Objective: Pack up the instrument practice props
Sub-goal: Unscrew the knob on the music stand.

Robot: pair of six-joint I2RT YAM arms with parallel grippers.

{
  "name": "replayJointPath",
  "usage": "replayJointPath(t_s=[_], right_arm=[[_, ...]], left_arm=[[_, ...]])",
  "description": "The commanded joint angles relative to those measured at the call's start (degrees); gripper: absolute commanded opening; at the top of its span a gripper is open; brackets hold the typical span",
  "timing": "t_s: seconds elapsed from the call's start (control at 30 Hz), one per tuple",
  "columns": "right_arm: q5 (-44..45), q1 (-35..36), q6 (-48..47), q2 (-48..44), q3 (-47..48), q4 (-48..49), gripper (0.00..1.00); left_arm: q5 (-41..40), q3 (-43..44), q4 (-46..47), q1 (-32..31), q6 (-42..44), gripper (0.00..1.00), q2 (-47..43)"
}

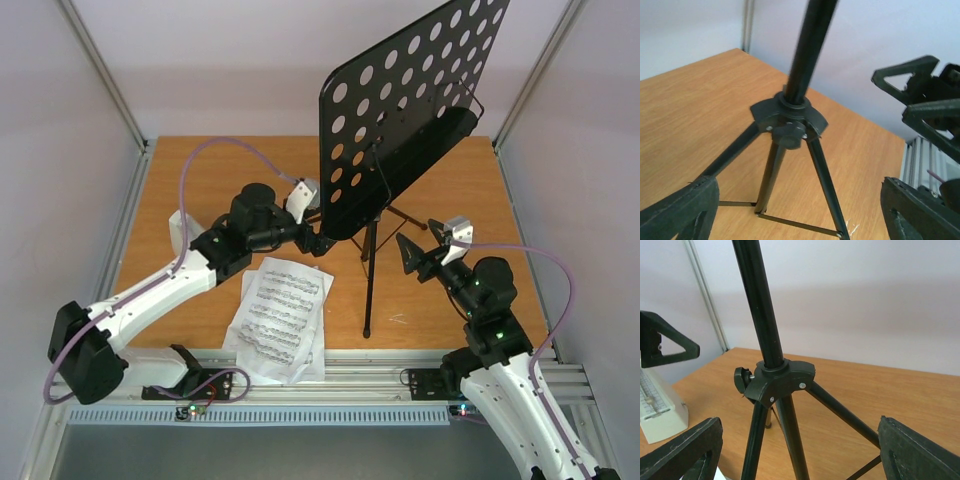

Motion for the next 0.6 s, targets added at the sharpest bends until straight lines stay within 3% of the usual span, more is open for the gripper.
replayJointPath(t_s=[0.0,0.2,0.33,0.57], right_arm=[[1.0,0.3,0.4,-1.1,-0.7,-0.4,0.86],[1.1,0.3,0.4,-1.4,-0.9,-0.7,0.86],[1.3,0.3,0.4,-1.6,-1.0,-0.6,0.86],[1.3,0.3,0.3,-1.4,-1.0,-0.6,0.86]], left_arm=[[7.2,0.6,0.8,0.0,9.3,0.86,1.4],[7.6,5.3,-1.2,-0.1,14.1,0.76,5.9],[6.4,7.8,-1.2,-1.3,14.9,0.74,8.6],[-1.3,10.5,-1.4,-3.8,16.7,0.64,12.2]])
